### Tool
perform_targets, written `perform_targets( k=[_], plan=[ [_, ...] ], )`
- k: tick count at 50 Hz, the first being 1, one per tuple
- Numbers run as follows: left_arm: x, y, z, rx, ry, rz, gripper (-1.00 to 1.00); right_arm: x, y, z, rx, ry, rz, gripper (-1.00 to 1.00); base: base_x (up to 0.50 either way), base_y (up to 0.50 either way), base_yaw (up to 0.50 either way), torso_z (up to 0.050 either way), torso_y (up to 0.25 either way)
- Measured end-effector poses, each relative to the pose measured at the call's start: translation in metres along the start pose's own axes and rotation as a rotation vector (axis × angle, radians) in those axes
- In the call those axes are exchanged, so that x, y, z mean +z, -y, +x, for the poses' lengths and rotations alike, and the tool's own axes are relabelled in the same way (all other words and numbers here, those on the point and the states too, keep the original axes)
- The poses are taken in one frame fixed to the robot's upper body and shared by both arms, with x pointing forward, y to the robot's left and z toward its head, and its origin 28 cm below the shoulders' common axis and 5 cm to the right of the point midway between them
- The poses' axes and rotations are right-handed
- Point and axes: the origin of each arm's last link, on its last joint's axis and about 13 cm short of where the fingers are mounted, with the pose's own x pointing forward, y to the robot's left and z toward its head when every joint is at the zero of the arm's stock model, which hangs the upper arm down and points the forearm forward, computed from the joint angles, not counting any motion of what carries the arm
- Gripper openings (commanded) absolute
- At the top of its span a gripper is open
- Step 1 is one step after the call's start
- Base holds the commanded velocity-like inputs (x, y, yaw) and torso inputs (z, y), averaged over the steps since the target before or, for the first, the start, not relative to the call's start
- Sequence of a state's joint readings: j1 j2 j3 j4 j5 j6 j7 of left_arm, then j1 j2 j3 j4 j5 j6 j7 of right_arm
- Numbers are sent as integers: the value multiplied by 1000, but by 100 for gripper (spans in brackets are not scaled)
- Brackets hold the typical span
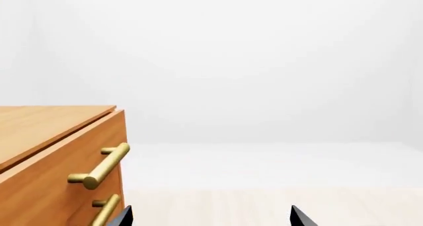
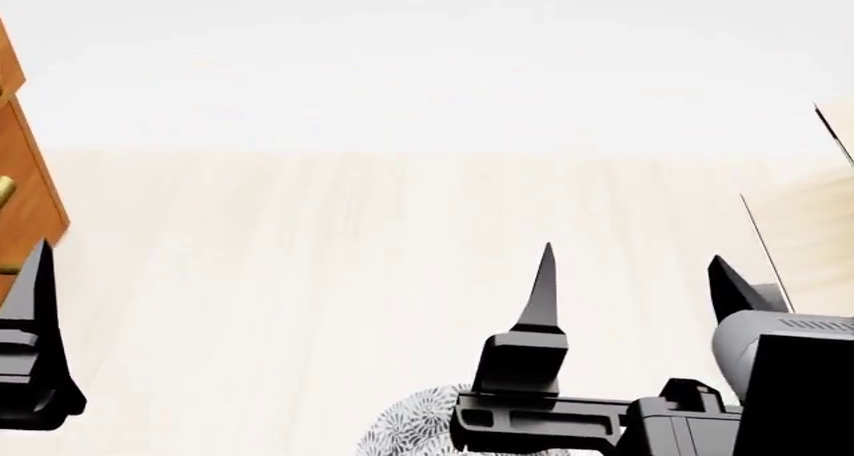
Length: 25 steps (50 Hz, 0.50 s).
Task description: Close the top drawer of the cabinet and put the bowl on top of it.
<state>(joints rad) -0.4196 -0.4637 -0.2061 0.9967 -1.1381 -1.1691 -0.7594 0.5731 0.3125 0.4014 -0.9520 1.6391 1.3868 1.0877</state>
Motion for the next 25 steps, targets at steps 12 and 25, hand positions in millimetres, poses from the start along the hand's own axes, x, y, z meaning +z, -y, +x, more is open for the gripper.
perform_targets(
  k=[12, 25],
  plan=[
    [-8, -4, 30, 14, -38, -16, 100, -3, 0, -1, 3, 1, -4, 100, 0, 0, 0, 0, 0],
    [-40, -15, 77, 74, -148, -10, 100, -7, 2, 1, 4, -5, -8, 100, 0, 0, 0, 0, 0]
  ],
)
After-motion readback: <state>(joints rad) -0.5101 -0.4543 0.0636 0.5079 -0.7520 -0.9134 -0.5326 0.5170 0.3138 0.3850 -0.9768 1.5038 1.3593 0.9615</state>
